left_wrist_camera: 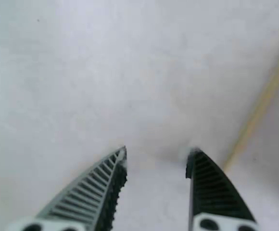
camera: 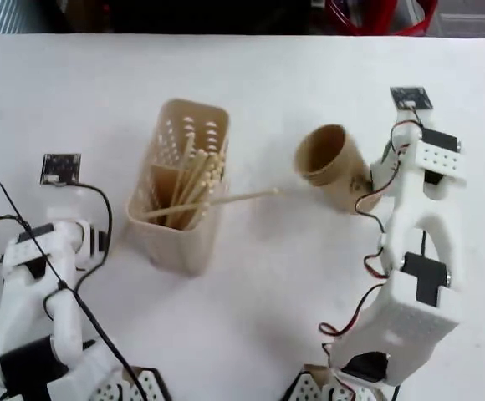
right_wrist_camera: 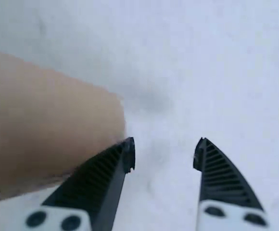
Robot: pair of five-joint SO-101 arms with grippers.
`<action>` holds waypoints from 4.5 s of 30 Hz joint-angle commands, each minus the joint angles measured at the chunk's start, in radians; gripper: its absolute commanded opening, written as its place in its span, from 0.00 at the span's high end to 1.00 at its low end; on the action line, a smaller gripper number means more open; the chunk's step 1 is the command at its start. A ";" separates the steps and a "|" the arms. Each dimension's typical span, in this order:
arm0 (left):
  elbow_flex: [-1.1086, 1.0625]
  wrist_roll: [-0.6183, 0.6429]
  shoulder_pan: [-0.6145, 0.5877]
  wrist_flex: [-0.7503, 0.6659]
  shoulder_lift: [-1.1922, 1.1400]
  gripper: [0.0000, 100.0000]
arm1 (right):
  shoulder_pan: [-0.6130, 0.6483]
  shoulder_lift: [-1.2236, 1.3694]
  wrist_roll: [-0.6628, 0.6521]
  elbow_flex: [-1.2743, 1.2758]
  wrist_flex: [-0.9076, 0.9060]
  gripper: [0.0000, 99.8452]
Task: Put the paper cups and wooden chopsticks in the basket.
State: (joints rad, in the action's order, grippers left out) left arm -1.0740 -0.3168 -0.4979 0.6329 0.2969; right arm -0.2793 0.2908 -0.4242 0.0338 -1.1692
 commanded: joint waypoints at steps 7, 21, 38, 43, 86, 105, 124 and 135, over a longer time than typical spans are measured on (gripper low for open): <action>0.005 -0.012 -0.002 0.025 0.004 0.79 | -0.104 -0.015 -0.057 0.098 0.116 0.79; 0.005 -0.012 -0.002 0.025 0.004 0.79 | 0.309 -0.395 0.035 0.000 -0.105 0.79; 0.003 -0.012 -0.002 0.025 0.004 0.79 | 0.618 -0.108 0.129 -0.267 -0.101 0.79; 0.003 -0.012 -0.002 0.026 0.004 0.79 | 0.604 -0.039 0.152 -0.269 -0.114 0.79; 0.003 -0.012 -0.002 0.026 0.004 0.79 | 0.236 -0.289 0.189 -0.605 -0.389 0.98; 0.003 -0.012 -0.002 0.026 0.004 0.79 | 0.458 -0.314 0.181 -0.980 -0.521 0.98; 0.003 -0.012 -0.002 0.026 0.004 0.79 | 0.154 0.007 -0.169 -0.462 -0.481 0.79; 0.003 -0.012 -0.002 0.026 0.004 0.79 | 0.191 0.108 -0.132 -0.460 -0.432 0.77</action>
State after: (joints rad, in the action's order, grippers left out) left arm -1.0740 -0.3168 -0.4979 0.6329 0.2969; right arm -0.0752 0.3951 -0.5639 -0.4189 -1.6203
